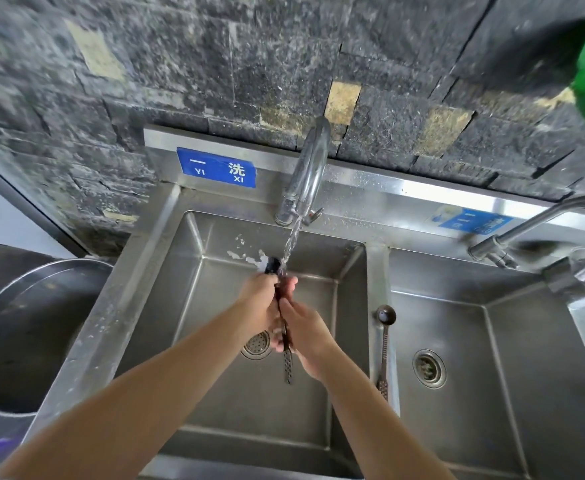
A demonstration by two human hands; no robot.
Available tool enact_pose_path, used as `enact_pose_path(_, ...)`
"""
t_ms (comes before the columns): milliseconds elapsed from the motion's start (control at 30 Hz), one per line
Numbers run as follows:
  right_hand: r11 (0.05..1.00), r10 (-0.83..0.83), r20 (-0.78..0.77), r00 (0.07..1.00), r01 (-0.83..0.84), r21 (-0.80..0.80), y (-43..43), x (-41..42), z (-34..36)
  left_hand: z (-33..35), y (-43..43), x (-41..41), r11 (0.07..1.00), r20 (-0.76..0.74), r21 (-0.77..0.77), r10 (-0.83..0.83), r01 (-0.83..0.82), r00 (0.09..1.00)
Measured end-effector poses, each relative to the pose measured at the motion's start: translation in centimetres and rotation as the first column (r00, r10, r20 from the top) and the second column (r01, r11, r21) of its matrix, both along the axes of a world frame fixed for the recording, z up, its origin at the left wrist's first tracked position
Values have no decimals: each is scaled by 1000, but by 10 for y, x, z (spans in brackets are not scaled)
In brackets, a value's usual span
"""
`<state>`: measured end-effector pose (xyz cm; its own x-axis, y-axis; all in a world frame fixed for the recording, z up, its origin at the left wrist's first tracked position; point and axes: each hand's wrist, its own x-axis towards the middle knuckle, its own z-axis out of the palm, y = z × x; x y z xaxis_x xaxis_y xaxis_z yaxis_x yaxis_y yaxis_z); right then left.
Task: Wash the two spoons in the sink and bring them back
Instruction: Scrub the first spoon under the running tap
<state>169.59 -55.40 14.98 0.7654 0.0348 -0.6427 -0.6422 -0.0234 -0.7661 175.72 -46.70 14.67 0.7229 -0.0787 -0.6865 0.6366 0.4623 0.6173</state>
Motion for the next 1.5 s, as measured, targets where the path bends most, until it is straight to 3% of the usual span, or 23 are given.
enact_pose_path(67, 942, 151, 101, 983, -112, -316, -10, -3, -1, 0, 4, 3, 998, 78, -1, -69, 69, 995)
enact_pose_path(133, 819, 305, 111, 946, -202, -537, -28, 5, 3, 0, 20, 5, 927, 211, 257, -331, 274, 920)
enact_pose_path(200, 754, 423, 77, 903, -303, -583, -47, 15, 11, -1, 36, 8, 675, 233, 642, -624, 365, 746)
enact_pose_path(267, 719, 459, 120, 880, -289, -632, -53, 21, 13, 0, 36, 7, 624, 251, 715, -652, 317, 716)
enact_pose_path(367, 591, 446, 238, 863, -84, -802, -37, 20, 8, 4, 16, 5, 929, 166, 264, -310, 261, 936)
enact_pose_path(433, 525, 447, 259, 856, -17, -851, -30, 18, 4, 9, 9, 8, 965, 121, 73, -258, 250, 959)
enact_pose_path(533, 634, 485, 206, 850, -179, -752, -45, 28, 7, 17, 26, 21, 865, 192, 307, -465, 398, 864)
enact_pose_path(600, 725, 480, 134, 867, -307, -616, -51, 33, 15, 19, 32, 24, 832, 226, 350, -521, 430, 823)
enact_pose_path(700, 947, 276, 57, 959, -262, -185, -39, 35, 19, 20, 19, 20, 968, 215, -8, -243, 251, 946)
enact_pose_path(767, 965, 246, 15, 969, -243, -94, -36, 36, 19, 15, 14, 20, 976, 182, -128, -150, 174, 972)
enact_pose_path(833, 847, 420, 21, 907, -384, -367, -45, 39, 22, 18, 24, 25, 915, 209, 116, -403, 386, 891)
enact_pose_path(900, 649, 585, 22, 810, -452, -612, -63, 43, 25, 23, 36, 30, 690, 175, 396, -704, 605, 688)
enact_pose_path(933, 621, 595, 39, 803, -429, -656, -70, 46, 28, 24, 38, 34, 664, 178, 416, -730, 622, 660)
enact_pose_path(1000, 669, 512, 122, 850, -306, -677, -66, 48, 29, 29, 30, 38, 824, 222, 249, -560, 509, 798)
enact_pose_path(1067, 761, 370, 195, 908, -177, -624, -42, 48, 20, 26, 9, 37, 973, 162, 13, -228, 229, 960)
enact_pose_path(1167, 847, 235, 143, 961, -131, -515, -23, 44, 11, 19, -5, 32, 990, 173, 51, -135, 128, 976)
enact_pose_path(1233, 720, 411, 86, 908, -265, -641, -43, 44, 21, 24, 14, 33, 887, 216, 238, -445, 395, 869)
enact_pose_path(1267, 624, 487, 45, 872, -312, -716, -55, 46, 28, 27, 25, 35, 757, 199, 339, -638, 559, 743)
enact_pose_path(1300, 555, 529, 23, 849, -325, -765, -66, 48, 31, 28, 34, 38, 646, 167, 390, -750, 656, 640)
enact_pose_path(1333, 532, 546, 36, 837, -313, -787, -71, 49, 32, 29, 39, 41, 622, 150, 393, -770, 677, 620)
enact_pose_path(1400, 589, 503, 102, 858, -254, -767, -60, 50, 26, 30, 31, 44, 795, 189, 245, -600, 555, 777)
enact_pose_path(1433, 680, 420, 144, 896, -206, -704, -47, 50, 22, 28, 21, 43, 901, 189, 104, -434, 422, 881)
enact_pose_path(1500, 811, 246, 129, 961, -132, -569, -27, 51, 16, 23, 5, 40, 982, 146, -55, -169, 179, 975)
